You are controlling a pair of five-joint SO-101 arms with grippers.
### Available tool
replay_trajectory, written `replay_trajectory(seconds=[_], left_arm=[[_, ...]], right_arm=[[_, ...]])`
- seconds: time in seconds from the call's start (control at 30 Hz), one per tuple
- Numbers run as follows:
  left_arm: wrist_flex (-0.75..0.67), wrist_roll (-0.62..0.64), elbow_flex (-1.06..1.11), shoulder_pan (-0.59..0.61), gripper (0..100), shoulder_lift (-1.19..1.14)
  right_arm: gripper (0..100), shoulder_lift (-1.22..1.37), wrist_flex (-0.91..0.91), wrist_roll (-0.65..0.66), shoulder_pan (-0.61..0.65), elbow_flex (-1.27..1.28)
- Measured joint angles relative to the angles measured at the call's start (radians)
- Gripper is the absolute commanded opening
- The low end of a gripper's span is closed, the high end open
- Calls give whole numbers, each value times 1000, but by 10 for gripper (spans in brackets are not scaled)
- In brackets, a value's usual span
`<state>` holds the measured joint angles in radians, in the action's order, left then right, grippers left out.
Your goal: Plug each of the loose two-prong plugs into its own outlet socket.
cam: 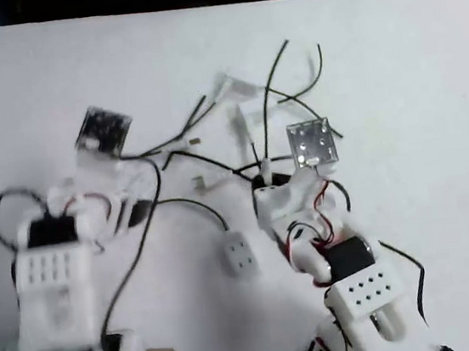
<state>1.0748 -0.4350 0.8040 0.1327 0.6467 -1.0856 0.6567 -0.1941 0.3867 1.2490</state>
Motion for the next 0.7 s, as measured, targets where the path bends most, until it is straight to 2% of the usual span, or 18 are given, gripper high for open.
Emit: replay_trajectory(seconds=[0.3, 0.47, 0.7], left_arm=[[0, -21, -364, 0, 298, -608], [0, -21, -540, 0, 295, -858], [20, -23, -663, -3, 133, -1020]], right_arm=[[17, 0, 0, -8, 0, 6], [17, 0, 0, -8, 0, 23], [17, 0, -25, -8, 0, 25]])
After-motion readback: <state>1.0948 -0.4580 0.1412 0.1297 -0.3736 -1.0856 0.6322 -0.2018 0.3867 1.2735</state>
